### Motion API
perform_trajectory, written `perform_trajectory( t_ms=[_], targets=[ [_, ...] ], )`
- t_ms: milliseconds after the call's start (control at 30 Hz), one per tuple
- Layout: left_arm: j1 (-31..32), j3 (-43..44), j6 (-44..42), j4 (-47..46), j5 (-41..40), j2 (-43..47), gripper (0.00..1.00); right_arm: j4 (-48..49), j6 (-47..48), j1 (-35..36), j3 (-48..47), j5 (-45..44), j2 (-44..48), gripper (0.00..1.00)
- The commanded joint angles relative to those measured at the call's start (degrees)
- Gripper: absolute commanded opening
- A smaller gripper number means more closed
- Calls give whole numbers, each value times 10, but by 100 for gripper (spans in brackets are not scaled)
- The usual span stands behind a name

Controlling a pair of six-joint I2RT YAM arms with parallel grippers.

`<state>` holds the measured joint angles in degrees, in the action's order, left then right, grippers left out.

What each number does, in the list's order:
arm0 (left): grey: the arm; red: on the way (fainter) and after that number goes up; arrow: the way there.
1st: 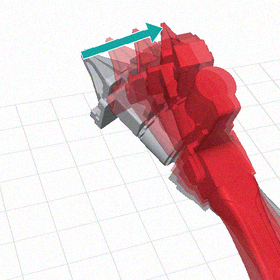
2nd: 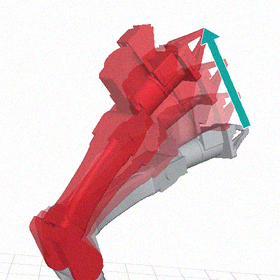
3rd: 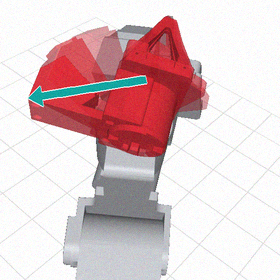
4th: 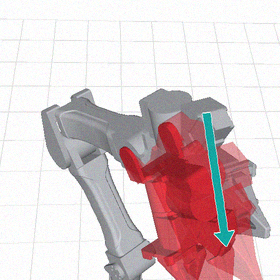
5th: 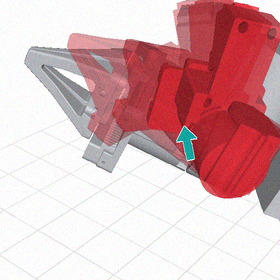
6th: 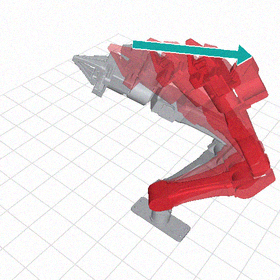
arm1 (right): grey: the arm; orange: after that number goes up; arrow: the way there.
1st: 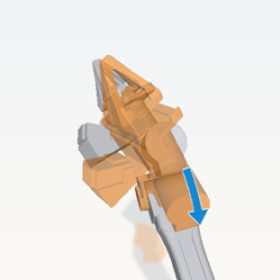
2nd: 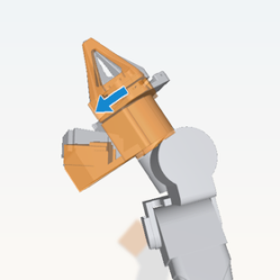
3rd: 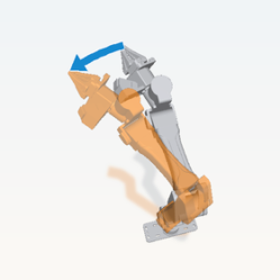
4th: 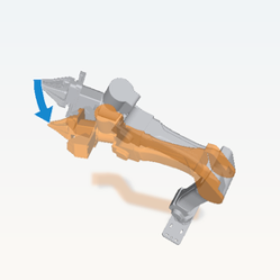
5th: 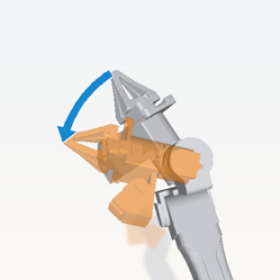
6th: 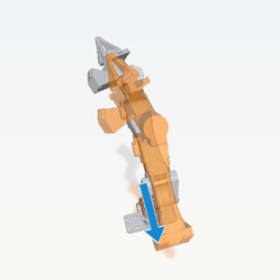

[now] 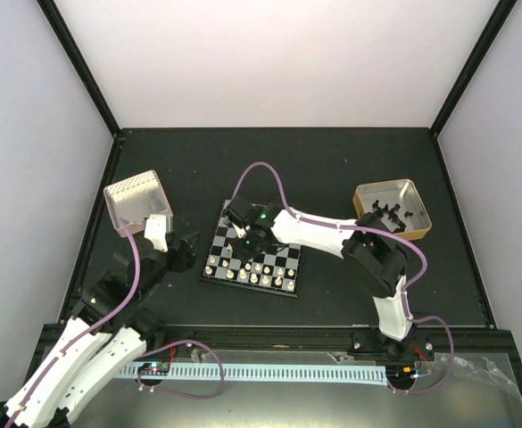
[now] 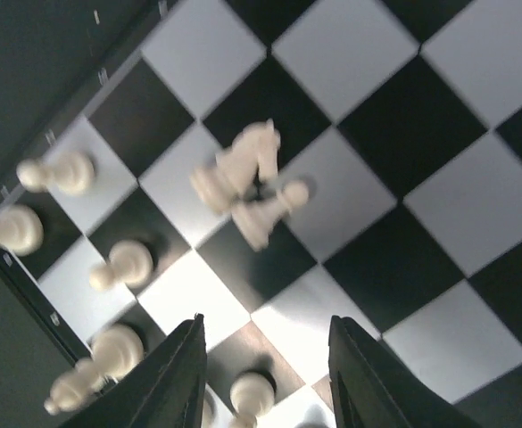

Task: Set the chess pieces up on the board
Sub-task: Place the chess piece on the chessboard, then pick up the chess piece from the chessboard.

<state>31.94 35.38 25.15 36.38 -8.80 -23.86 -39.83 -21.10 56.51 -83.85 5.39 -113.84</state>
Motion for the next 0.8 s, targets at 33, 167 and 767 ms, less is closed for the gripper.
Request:
perform_trajectory(
  t_ms=[33, 167, 767],
  targets=[
    [0, 4, 3, -6, -4, 5, 71, 22, -29, 3, -48, -50, -27, 40],
    [0, 4, 3, -5, -5, 5, 71, 24, -35, 2, -68, -63, -49, 40],
    [0, 3, 4, -7, -5, -2, 71, 8, -38, 4, -81, -119, -86, 38]
  ],
)
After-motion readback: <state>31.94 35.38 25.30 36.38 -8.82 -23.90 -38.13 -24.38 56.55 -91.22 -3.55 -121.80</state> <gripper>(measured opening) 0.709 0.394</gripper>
